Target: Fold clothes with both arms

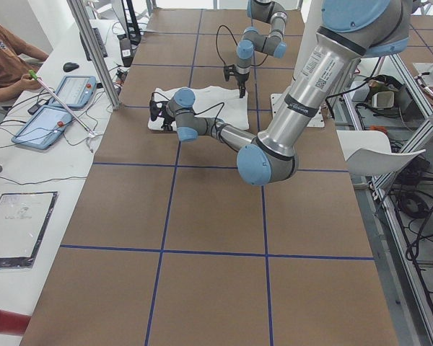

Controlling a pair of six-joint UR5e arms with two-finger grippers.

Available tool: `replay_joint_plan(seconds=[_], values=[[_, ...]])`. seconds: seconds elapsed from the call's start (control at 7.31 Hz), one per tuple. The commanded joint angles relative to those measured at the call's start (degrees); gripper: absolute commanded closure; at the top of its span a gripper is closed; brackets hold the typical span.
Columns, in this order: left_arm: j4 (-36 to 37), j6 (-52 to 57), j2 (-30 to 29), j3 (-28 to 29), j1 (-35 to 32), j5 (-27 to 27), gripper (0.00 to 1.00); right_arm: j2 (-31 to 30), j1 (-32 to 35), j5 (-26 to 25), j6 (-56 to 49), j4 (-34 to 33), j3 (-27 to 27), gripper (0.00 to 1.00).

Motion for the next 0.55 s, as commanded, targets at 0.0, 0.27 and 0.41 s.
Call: replay_joint_plan(seconds=[0.0, 0.27, 0.41], values=[[-0.03, 0.0, 0.21, -0.1, 0.04, 0.0, 0.42, -3.83, 2.21, 2.73, -4.83, -2.46, 3.61, 0.0], [0.06, 0.0, 0.3, -0.54, 0.04, 0.0, 0.42, -11.48, 2.4, 2.39, -3.81, -4.06, 12.39, 0.0], [0.23, 0.0, 0.3, -0.71, 0.04, 0.0, 0.42, -10.72, 0.92, 2.31, 0.46, -3.98, 12.25, 0.0]])
